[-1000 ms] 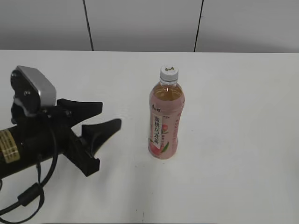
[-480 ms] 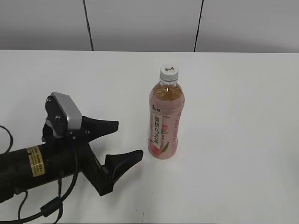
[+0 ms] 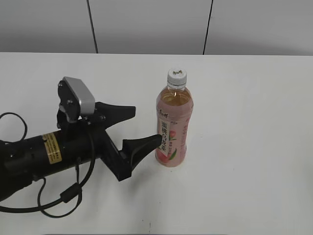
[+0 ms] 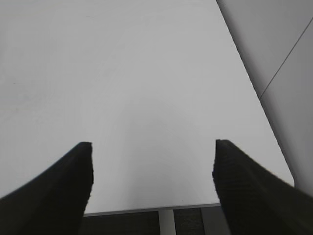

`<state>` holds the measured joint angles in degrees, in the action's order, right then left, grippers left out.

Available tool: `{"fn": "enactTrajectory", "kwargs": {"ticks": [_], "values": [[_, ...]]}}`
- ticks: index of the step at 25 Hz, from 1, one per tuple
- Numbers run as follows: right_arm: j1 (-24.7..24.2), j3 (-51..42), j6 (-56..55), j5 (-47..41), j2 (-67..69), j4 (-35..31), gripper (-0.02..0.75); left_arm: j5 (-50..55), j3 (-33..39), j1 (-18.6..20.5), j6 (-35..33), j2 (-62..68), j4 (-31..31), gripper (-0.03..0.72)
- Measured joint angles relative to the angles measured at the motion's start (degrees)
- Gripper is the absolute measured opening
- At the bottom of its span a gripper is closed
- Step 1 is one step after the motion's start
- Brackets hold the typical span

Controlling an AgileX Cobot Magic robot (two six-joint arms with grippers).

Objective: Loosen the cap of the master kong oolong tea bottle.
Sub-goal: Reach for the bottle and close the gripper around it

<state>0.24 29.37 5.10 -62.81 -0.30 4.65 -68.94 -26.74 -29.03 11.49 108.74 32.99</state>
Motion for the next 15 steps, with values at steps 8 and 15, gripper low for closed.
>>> {"fn": "enactTrajectory", "kwargs": {"ticks": [8, 15], "values": [[0.00, 0.00, 0.00, 0.00, 0.00, 0.00, 0.578, 0.71, -7.01, 0.00, 4.02, 0.04, 5.08, 0.594], [0.00, 0.00, 0.00, 0.00, 0.00, 0.00, 0.578, 3.96, -8.10, 0.00, 5.02, 0.17, 7.61, 0.593]]}}
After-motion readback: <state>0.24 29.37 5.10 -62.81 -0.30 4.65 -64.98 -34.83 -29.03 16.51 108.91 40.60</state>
